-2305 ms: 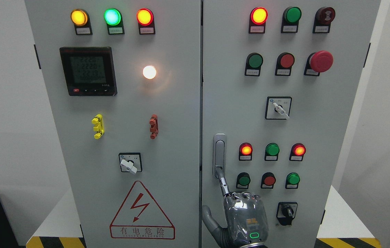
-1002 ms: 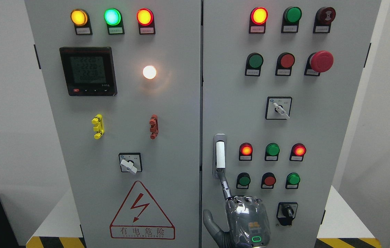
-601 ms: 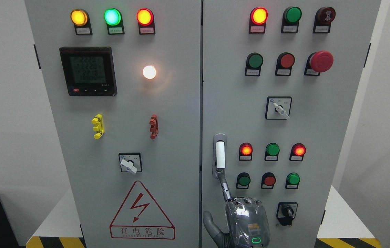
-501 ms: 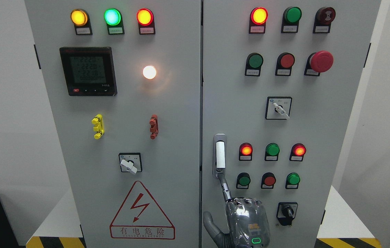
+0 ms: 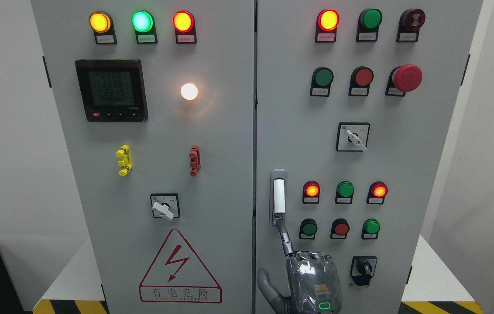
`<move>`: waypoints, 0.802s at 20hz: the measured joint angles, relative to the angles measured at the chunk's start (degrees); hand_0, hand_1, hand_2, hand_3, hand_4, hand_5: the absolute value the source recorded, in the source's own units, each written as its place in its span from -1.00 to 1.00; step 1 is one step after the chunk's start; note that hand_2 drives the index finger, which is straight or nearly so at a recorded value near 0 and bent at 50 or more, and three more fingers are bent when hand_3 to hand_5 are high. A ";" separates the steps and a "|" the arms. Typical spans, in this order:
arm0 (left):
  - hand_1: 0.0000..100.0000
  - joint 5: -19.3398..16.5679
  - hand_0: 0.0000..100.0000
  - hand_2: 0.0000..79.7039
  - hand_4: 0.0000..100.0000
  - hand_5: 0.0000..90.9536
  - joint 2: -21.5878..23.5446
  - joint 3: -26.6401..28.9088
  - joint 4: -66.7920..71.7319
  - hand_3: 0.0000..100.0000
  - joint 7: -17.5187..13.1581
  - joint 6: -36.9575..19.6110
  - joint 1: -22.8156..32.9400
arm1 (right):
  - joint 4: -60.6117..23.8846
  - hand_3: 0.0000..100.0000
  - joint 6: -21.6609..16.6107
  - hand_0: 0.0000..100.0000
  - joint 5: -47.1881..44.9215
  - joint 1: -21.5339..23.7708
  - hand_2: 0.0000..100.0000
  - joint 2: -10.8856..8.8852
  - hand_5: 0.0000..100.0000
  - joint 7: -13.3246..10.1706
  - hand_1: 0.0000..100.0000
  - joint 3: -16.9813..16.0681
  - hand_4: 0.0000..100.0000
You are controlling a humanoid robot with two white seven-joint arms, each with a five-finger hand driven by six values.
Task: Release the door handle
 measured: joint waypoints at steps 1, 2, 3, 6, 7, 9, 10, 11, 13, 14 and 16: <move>-1.00 0.00 -1.00 -0.95 -0.98 -1.00 0.00 0.00 0.00 -0.82 0.00 0.00 0.00 | 0.04 1.00 -0.02 -0.18 0.00 0.00 -0.91 0.00 0.90 -0.03 -0.44 0.00 0.97; -1.00 0.00 -1.00 -0.95 -0.98 -1.00 0.00 0.00 0.00 -0.82 0.00 0.00 0.00 | 0.11 1.00 -0.07 -0.18 0.00 0.00 -0.90 0.00 0.90 -0.08 -0.44 0.01 0.97; -1.00 0.00 -1.00 -0.95 -0.98 -1.00 0.00 0.00 0.00 -0.82 0.00 0.00 0.00 | 0.14 1.00 -0.07 -0.18 0.00 -0.01 -0.90 -0.01 0.90 -0.14 -0.44 0.03 0.97; -1.00 0.00 -1.00 -0.94 -0.98 -1.00 0.00 0.00 0.00 -0.82 0.00 0.00 0.00 | 0.30 1.00 -0.07 -0.18 0.02 -0.06 -0.87 -0.01 0.90 -0.27 -0.44 0.10 0.97; -1.00 0.00 -1.00 -0.94 -0.98 -1.00 0.00 0.00 0.00 -0.81 0.00 0.00 0.00 | 0.32 1.00 -0.07 -0.18 0.03 -0.08 -0.86 -0.01 0.90 -0.28 -0.44 0.11 0.97; -1.00 0.00 -1.00 -0.94 -0.98 -1.00 0.00 0.00 0.00 -0.81 0.00 0.00 0.00 | 0.35 1.00 -0.07 -0.18 0.03 -0.11 -0.86 -0.01 0.90 -0.29 -0.44 0.16 0.97; -1.00 0.00 -1.00 -0.94 -0.98 -1.00 0.00 0.00 0.00 -0.81 0.00 0.00 0.00 | 0.37 1.00 -0.07 -0.18 0.03 -0.12 -0.85 -0.01 0.90 -0.31 -0.44 0.17 0.97; -1.00 0.00 -1.00 -0.94 -0.98 -1.00 0.00 0.00 0.00 -0.81 0.00 0.00 0.00 | 0.33 1.00 -0.07 -0.18 0.04 -0.13 -0.85 -0.01 0.90 -0.32 -0.44 0.19 0.97; -1.00 0.00 -1.00 -0.94 -0.98 -1.00 0.00 0.00 0.00 -0.81 0.00 0.00 0.00 | -0.19 1.00 -0.07 -0.18 0.04 -0.17 -0.85 -0.02 0.90 -0.42 -0.44 0.21 0.97; -1.00 0.00 -1.00 -0.94 -0.98 -1.00 0.00 0.00 0.00 -0.82 0.00 0.00 0.00 | -0.47 1.00 -0.07 -0.18 0.06 -0.20 -0.85 -0.02 0.90 -0.45 -0.44 0.23 0.97; -1.00 0.00 -1.00 -0.95 -0.97 -1.00 0.00 0.00 0.00 -0.82 0.00 0.00 0.00 | -0.99 1.00 -0.07 -0.18 0.06 -0.23 -0.85 -0.02 0.90 -0.45 -0.44 0.26 0.97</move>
